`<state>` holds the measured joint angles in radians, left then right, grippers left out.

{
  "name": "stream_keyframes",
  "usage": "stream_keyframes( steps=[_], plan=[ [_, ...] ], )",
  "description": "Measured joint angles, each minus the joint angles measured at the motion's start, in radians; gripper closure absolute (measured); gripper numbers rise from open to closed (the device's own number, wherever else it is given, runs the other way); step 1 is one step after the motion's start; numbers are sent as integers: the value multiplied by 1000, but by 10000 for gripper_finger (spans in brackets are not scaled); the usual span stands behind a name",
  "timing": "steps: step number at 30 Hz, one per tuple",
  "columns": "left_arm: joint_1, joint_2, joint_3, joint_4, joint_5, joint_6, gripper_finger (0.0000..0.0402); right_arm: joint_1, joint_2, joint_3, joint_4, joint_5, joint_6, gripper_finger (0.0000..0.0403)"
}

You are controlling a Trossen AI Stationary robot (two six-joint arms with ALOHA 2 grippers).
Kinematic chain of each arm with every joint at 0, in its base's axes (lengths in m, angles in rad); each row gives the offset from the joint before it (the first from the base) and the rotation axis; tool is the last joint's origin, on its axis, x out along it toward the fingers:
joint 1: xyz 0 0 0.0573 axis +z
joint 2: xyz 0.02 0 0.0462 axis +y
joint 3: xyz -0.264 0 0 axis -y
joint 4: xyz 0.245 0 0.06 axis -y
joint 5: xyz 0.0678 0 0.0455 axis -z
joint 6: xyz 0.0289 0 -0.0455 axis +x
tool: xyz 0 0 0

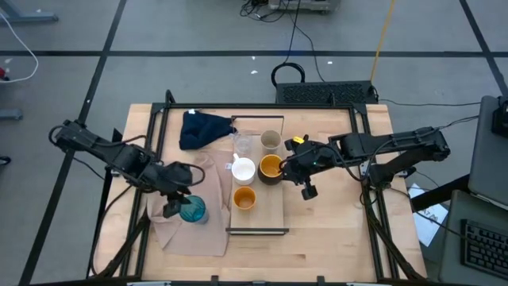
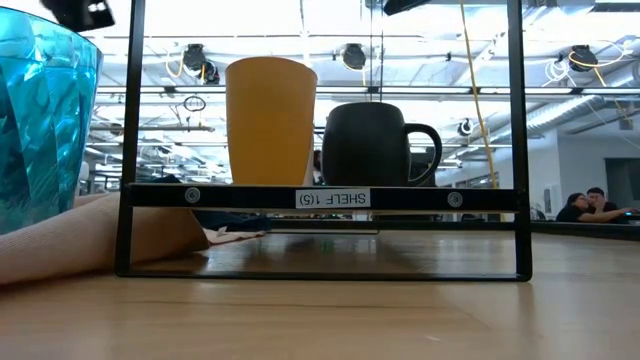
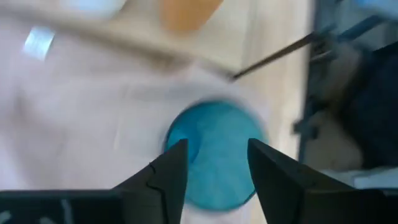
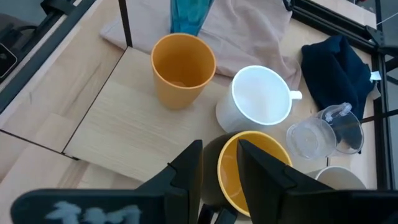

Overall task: Stack small to large cups/mugs on shelf
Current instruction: Put the transparent blue glass on the shelf

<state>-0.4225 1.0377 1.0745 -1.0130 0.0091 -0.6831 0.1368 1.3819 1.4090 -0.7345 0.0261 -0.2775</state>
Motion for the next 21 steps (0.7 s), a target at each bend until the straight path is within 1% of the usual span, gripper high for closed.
stream_keyframes(
  steps=[3,5,13,21],
  plan=[
    [0,43,32,-152,35,-79,248,0,0,0,-9,0,-6,312],
    [0,65,51,-207,69,-119,251,0,0,0,-12,0,-23,312],
    [0,125,66,-208,83,-192,252,0,0,0,-12,0,-49,312],
    [4,191,66,-214,125,-270,252,0,0,0,-39,0,-78,312]
  ],
)
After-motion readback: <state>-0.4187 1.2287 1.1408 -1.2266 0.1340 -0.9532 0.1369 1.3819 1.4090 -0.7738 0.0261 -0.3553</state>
